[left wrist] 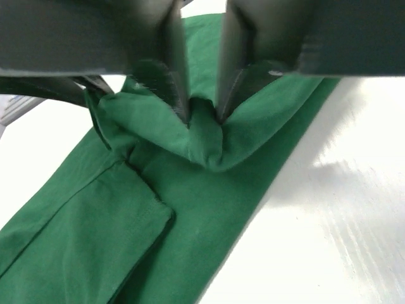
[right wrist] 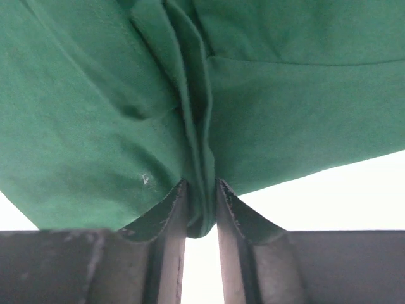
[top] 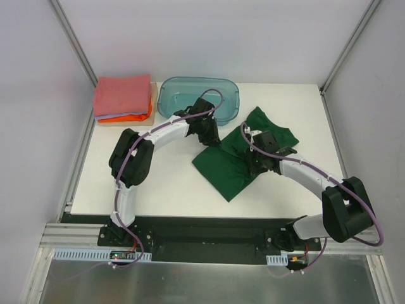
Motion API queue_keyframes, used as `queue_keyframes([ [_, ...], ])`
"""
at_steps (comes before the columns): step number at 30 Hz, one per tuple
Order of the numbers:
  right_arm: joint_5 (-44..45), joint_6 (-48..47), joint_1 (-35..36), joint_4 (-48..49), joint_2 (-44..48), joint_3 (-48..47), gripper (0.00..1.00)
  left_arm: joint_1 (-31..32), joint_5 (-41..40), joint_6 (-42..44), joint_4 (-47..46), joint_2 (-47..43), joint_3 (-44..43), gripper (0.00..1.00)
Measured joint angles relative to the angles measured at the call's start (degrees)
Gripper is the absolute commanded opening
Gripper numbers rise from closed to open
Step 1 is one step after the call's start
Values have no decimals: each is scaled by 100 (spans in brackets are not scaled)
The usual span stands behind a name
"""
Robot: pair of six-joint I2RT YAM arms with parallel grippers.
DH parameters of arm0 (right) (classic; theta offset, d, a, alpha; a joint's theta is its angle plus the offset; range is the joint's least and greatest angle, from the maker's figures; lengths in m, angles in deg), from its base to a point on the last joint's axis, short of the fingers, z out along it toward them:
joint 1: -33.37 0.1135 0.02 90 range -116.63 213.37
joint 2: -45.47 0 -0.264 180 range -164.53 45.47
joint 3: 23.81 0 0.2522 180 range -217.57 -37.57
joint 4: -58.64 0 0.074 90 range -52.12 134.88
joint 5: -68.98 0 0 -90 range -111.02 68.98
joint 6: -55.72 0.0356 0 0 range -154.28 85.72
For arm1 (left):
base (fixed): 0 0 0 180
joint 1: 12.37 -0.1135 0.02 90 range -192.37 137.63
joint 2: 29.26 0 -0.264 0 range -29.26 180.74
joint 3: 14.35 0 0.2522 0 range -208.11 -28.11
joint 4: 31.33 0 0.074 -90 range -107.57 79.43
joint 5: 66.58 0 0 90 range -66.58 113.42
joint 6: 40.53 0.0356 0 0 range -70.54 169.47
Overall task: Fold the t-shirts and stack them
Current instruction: Fold the folded rectangular tshirt in 1/3 of the way
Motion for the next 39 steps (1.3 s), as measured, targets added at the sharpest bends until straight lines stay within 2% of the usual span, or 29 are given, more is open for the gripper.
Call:
queue_keyframes([
  [1,70,-2,-7,-11,0,-2,35,-4,7,39,0,22,-9,45],
  [2,144,0,-15,-26,-2,-2,36,-13,9,79,0,46,-9,50],
  [3,260,4,-24,-68,-2,-13,45,-31,13,129,9,57,-9,54],
  [4,389,20,-33,-125,-4,-35,62,-33,13,166,20,63,-9,63],
  [5,527,46,-42,-216,-4,-85,69,-46,15,201,39,66,-9,76],
  [6,632,74,-48,-302,-4,-153,71,-68,24,267,50,59,-9,90],
  [7,748,76,-52,-396,-2,-243,79,-70,31,326,59,42,-9,99],
  [8,828,81,-59,-452,9,-334,95,-72,37,376,59,-4,13,99],
  [11,859,114,-61,-514,219,-470,96,-81,-4,457,57,-487,422,99],
  [13,734,118,-59,-564,525,-470,96,-81,-160,494,101,-1163,931,99],
  [16,52,129,-52,-450,1049,-448,96,-87,-474,501,92,-2273,1633,99],
  [19,-796,181,24,-116,1191,-400,96,-179,-726,463,46,-3320,2343,99],
  [22,-1421,236,293,225,719,-450,96,-426,-844,356,9,-3851,2992,99],
  [26,-1683,236,605,306,-612,-988,96,-761,-903,249,50,-3886,3679,99],
  [33,-1110,372,374,573,-2354,-2135,96,-822,-861,179,7,-3856,4000,99],
  [39,-651,350,-118,680,-2920,-2704,96,-896,-708,166,-160,-3676,4000,99],
])
